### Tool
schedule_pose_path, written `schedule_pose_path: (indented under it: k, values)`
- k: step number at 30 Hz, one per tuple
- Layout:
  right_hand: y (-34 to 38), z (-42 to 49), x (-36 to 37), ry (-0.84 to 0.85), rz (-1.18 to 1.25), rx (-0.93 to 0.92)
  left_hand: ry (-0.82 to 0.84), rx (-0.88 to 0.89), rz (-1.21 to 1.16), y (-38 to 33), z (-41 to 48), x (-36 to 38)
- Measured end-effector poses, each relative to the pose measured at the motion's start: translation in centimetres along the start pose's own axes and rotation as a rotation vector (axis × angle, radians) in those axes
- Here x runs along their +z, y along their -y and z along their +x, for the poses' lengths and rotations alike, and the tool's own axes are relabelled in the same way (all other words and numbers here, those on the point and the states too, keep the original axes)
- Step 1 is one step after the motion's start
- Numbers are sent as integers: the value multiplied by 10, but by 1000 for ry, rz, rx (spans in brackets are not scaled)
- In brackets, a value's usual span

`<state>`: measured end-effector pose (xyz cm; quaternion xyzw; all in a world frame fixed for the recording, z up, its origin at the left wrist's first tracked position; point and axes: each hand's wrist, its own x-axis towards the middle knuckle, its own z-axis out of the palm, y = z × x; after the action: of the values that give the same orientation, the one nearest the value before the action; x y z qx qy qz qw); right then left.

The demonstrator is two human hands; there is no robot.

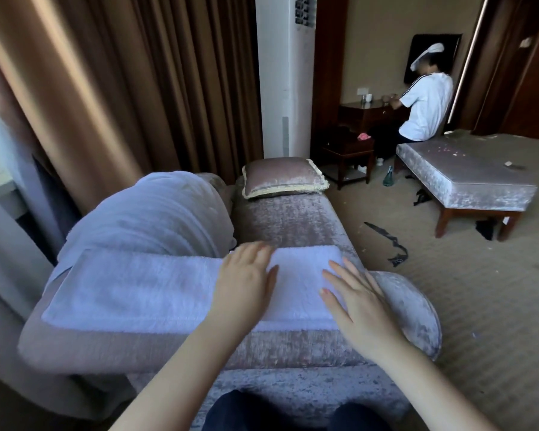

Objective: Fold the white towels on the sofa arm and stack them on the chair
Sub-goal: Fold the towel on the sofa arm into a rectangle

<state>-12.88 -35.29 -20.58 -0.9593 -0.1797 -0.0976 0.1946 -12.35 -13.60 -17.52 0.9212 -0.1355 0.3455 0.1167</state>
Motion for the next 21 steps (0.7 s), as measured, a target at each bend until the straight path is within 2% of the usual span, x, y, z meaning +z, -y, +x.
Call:
schedule_pose_path:
  k: [3, 6, 9, 15, 18, 21]
  values:
    - [10, 30, 1, -3, -59, -20, 256, 19, 100, -10, 0, 23]
    - [6, 53, 14, 69, -123, 23, 431, -115, 110, 0, -6, 38]
    - [-3, 59, 21, 70, -78, 65, 401, -178, 95, 1, -9, 40]
    - [-2, 55, 25, 15, -89, 30, 301, -154, 154, -6, -13, 39]
    - [-4, 47, 24, -64, 111, 35, 306, -137, 152, -5, -15, 41]
    - [-10, 28, 24, -202, 353, 144, 328, -117, 85, -1, -18, 38]
